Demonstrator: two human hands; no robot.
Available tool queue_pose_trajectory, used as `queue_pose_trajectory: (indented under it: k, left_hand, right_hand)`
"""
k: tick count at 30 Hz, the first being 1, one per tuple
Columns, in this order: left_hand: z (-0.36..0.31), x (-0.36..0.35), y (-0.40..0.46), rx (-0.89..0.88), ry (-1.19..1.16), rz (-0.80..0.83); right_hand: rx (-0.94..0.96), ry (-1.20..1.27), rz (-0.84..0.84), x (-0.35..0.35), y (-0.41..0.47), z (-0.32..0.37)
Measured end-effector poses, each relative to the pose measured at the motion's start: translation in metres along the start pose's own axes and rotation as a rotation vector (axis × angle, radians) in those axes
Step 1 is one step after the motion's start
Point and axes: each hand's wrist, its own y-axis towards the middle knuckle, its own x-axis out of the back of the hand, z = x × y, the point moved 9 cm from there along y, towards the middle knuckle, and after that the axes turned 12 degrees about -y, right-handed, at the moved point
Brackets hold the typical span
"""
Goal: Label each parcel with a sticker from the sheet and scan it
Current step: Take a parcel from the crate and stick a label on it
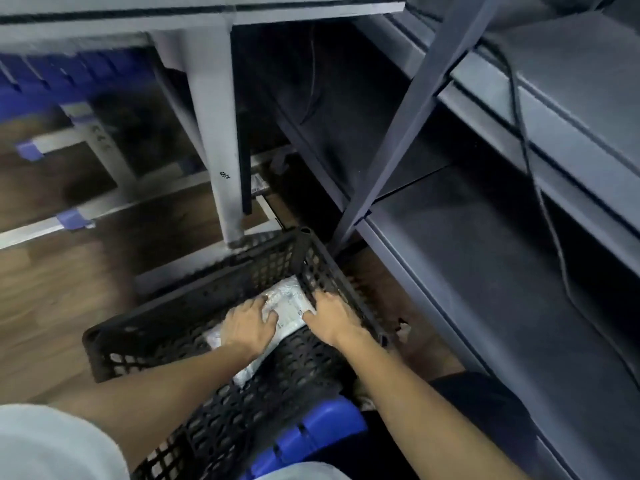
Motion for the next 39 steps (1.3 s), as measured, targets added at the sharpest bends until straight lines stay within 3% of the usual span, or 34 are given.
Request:
queue_pose_trajectory:
  k: [15,20,25,28,33,37,39]
  left_hand:
    - [0.15,-0.143,-0.011,0.502,-0.31,0.197]
    - [0.183,-0.16,0.0,0.793,-0.602,0.06]
    - [0.211,-0.169,-0.003,1.088,-0.92,-0.203]
    - [0.217,-0.184,-0.005,1.235,-1.072,-0.206]
    - [0.21,-0.193,0.009,1.219,-1.081,-0.212]
    - [0.206,-0.185,0.002,1.201,-0.961,-0.284]
    - [0.209,-0.188,0.002,1.176,-1.046,-0.313]
  right_hand:
    - [-0.058,-0.043,0.25,-0.129,0.058,-0.01]
    - [-0.075,0.005,0.258,-0.147,0.06,-0.016]
    - [-0.106,0.063,0.254,-0.153,0.059,-0.026]
    - [-0.13,0.052,0.256,-0.153,0.059,-0.031]
    - [-0.169,0.106,0.25,-0.15,0.066,-0.037]
    - [-0.174,0.133,0.257,-0.152,0.066,-0.034]
    - [-0.174,0.131,0.25,-0.152,0.066,-0.032]
